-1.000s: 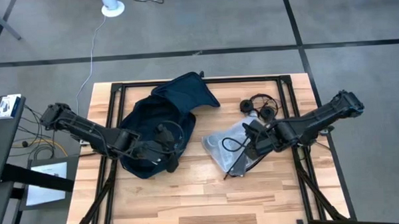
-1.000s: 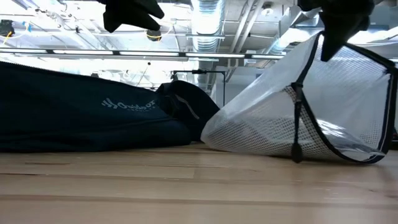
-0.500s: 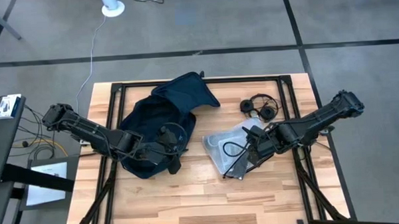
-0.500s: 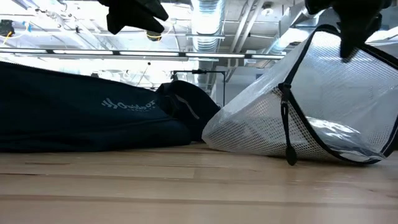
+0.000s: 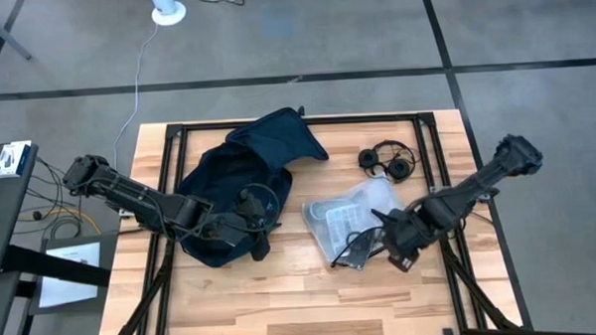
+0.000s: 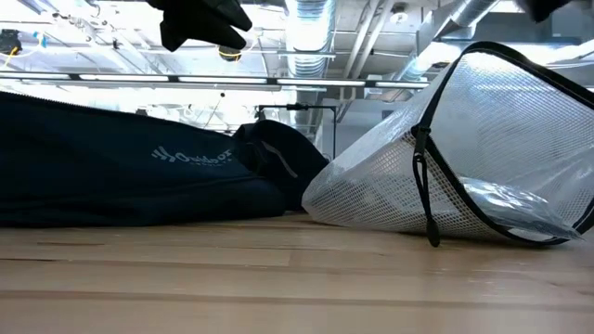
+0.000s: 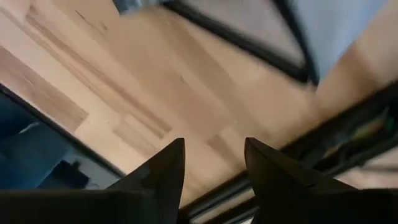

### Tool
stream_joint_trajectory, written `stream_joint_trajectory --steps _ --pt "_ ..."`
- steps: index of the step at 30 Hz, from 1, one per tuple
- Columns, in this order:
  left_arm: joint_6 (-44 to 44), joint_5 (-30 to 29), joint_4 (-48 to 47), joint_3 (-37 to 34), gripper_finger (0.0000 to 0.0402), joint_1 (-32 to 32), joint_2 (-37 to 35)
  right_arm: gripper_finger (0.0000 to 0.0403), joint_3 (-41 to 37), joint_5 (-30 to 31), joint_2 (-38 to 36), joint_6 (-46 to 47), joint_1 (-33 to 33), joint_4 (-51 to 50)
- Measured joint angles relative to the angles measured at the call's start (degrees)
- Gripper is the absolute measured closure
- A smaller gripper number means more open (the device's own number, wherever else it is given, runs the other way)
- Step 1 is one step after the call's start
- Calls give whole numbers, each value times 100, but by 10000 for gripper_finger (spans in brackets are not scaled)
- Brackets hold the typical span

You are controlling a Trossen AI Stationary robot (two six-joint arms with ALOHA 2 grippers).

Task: Unpack backpack
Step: Remove the transparent pack from zip bag

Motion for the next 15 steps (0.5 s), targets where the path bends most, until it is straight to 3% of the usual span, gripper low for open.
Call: stream_joint_trajectory --steps 5,8,15 --pt "-4 203 -19 0 267 -2 0 252 0 242 1 1827 756 266" --pt "13 219 -28 0 267 -1 0 253 -89 1025 4 2620 1099 931" --pt "81 216 -35 0 267 0 0 253 -777 2856 392 2992 1278 2705"
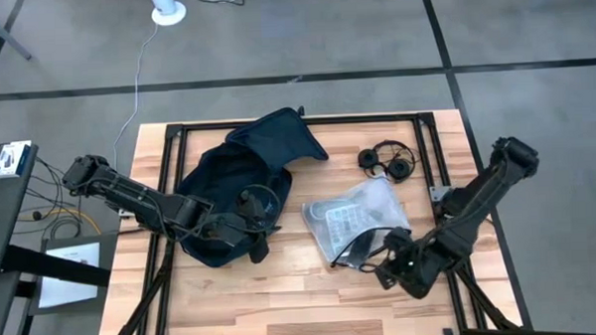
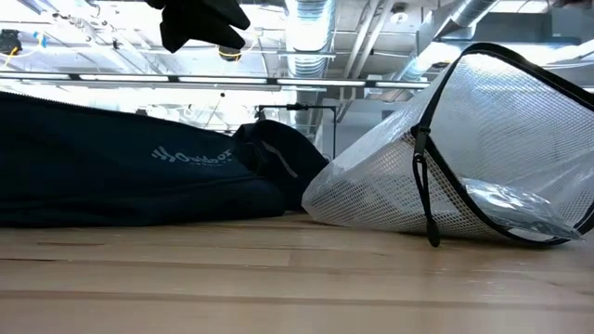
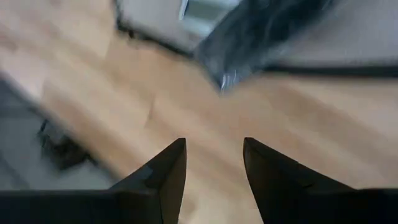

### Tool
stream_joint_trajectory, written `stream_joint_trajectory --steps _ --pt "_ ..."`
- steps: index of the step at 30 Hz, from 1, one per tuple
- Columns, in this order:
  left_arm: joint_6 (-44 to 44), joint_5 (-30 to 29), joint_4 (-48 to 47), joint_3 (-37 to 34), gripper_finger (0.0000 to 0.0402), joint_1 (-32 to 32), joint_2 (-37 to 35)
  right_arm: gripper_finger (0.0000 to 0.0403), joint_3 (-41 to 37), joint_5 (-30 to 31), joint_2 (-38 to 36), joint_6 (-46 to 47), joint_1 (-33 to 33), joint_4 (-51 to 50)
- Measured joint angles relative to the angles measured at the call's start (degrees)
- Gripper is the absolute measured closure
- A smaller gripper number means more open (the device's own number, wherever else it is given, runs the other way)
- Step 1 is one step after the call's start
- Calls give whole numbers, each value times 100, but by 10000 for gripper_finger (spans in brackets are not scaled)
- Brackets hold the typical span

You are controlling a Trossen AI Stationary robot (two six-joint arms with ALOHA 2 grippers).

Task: Unpack backpack
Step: Remove the transparent pack from zip bag

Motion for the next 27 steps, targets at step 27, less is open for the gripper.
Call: stream_joint_trajectory --steps 27 --pt "280 147 -523 0 267 -17 -4 171 -321 341 1686 -268 -1322 454"
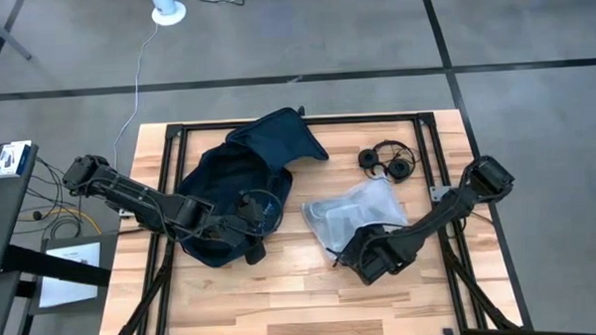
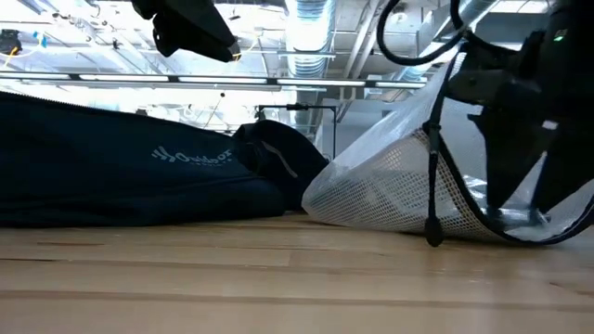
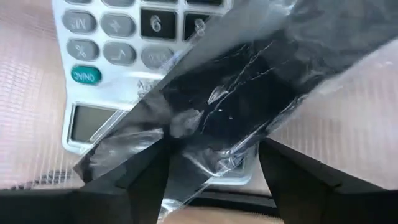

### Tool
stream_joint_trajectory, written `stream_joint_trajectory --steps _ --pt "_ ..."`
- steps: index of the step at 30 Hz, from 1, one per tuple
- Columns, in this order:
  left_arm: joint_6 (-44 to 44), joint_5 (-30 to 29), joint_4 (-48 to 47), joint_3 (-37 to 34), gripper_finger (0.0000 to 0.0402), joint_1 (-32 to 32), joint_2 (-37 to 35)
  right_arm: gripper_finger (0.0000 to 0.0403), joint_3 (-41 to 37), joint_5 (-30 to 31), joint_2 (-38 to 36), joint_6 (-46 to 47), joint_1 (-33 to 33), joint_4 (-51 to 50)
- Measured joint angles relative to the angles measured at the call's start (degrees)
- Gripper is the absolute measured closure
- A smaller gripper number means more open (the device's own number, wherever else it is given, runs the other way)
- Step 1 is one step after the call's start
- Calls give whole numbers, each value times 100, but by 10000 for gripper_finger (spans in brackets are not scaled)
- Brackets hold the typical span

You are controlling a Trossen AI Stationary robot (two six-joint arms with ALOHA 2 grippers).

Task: Unpack backpack
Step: Remove the transparent pack from zip bag

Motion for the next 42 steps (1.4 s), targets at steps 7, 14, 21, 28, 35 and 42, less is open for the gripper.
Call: stream_joint_trajectory --steps 7,14,21,28,35,42 --pt "118 0 -9 0 267 -2 0 301 -49 278 2 -705 -157 410" --pt "140 -1 -72 0 267 -2 0 395 -49 330 -12 -1527 -157 1481" --pt "249 -5 -61 0 267 -2 0 402 442 -444 -169 -2510 -69 1827" --pt "243 -7 -66 0 267 -2 0 403 873 -1878 -506 -2993 116 1575" --pt "201 -7 -40 0 267 -2 0 403 1300 -2590 -935 -2712 667 915" --pt "111 -7 -42 0 267 -2 0 403 1634 -2963 -1303 -620 1543 -142"
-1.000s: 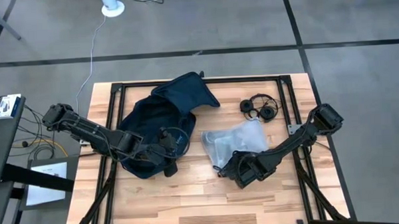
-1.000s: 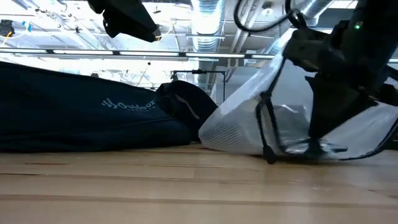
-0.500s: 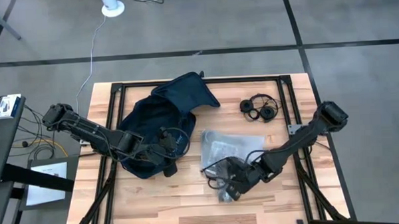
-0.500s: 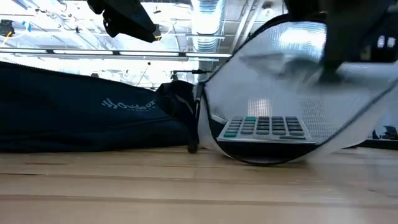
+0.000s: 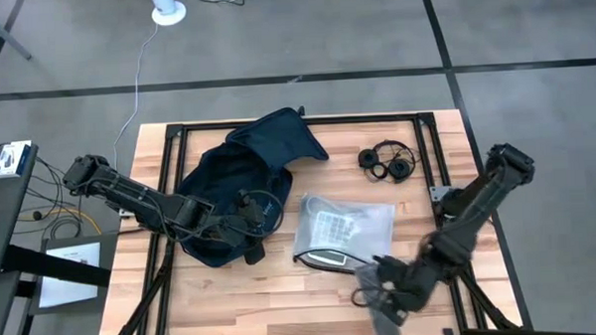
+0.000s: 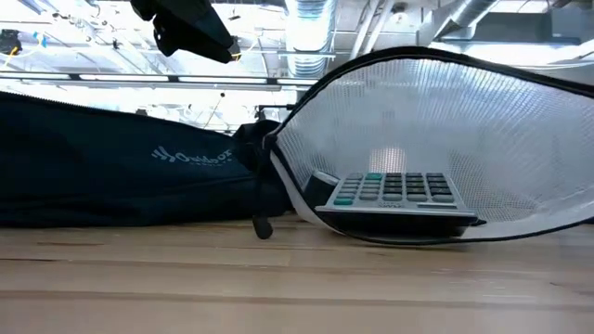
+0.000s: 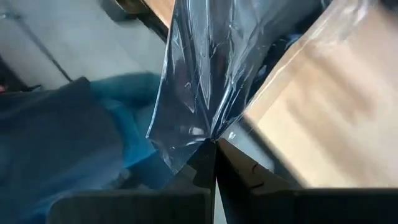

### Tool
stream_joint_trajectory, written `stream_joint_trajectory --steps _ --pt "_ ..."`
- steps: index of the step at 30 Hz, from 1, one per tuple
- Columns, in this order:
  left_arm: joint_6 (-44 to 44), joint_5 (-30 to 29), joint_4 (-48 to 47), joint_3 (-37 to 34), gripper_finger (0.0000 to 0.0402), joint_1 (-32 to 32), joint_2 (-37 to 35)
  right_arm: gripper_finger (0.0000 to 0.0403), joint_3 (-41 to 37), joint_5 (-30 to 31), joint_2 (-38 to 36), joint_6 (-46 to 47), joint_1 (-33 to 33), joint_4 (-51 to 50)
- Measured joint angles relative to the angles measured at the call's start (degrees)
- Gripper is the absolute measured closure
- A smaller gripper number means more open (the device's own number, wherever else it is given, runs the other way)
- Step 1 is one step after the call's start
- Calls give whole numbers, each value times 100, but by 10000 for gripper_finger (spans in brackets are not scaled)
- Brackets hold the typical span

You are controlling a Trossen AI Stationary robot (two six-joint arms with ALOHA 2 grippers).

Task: Unpack backpack
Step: Remove the transparent pack from zip bag

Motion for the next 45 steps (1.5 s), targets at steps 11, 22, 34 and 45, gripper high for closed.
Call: stream_joint_trajectory --steps 11,22,34,45 --pt "55 -3 194 0 267 7 0 403 -19 -128 -19 2744 871 -2798" --pt "-114 -2 303 0 267 -128 0 403 -1253 -346 -329 2367 217 -2079" --pt "-492 3 240 0 267 -566 0 403 -2346 -455 -750 2136 -393 -1991" --pt "-614 2 123 0 267 -785 0 400 -2601 -504 -906 1973 -581 -2175"
